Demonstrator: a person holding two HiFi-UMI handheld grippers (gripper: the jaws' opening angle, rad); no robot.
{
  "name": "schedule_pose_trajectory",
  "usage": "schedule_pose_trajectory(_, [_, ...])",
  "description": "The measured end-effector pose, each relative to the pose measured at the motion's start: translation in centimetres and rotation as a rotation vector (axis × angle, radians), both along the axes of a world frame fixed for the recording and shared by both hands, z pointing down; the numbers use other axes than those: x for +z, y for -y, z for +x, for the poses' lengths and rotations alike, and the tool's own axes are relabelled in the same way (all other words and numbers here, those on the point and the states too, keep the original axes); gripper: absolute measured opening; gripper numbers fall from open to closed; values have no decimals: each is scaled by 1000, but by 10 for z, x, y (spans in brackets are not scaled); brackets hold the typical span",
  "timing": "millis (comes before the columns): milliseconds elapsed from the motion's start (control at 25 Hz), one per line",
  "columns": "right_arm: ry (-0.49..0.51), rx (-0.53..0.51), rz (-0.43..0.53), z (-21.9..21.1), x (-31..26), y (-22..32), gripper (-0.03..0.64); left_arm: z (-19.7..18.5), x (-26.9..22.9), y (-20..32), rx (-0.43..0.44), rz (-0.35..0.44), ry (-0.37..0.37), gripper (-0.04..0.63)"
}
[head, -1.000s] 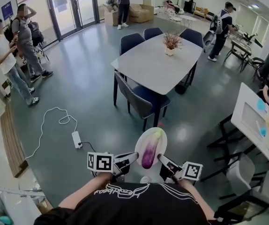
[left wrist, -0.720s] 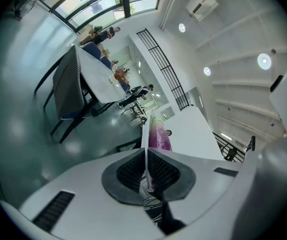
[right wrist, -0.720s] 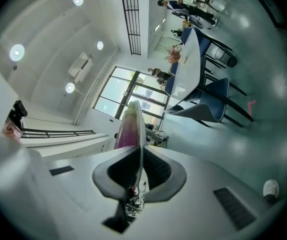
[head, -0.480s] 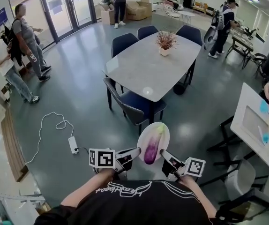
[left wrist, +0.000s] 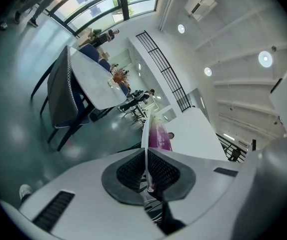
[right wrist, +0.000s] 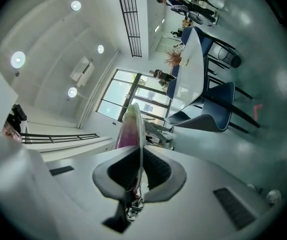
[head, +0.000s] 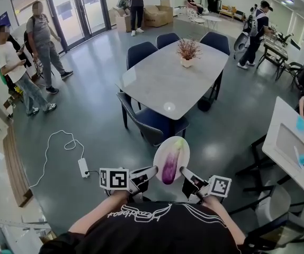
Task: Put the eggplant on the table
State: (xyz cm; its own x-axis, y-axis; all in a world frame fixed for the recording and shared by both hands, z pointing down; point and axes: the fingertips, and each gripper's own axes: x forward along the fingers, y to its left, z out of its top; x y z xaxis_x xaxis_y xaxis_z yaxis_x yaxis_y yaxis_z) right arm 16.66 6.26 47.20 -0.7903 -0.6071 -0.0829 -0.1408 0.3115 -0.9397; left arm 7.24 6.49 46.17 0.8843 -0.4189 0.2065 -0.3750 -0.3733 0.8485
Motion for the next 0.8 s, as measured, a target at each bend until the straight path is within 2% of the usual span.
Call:
schedule_pose_trajectory(400, [1,24,-2,2,5,37,20,2,4,38,12,15,-12,21])
schedule_pose_trajectory(800, [-19,66,-34,-1,19,120,20,-1,19,126,50,-16,-26,21])
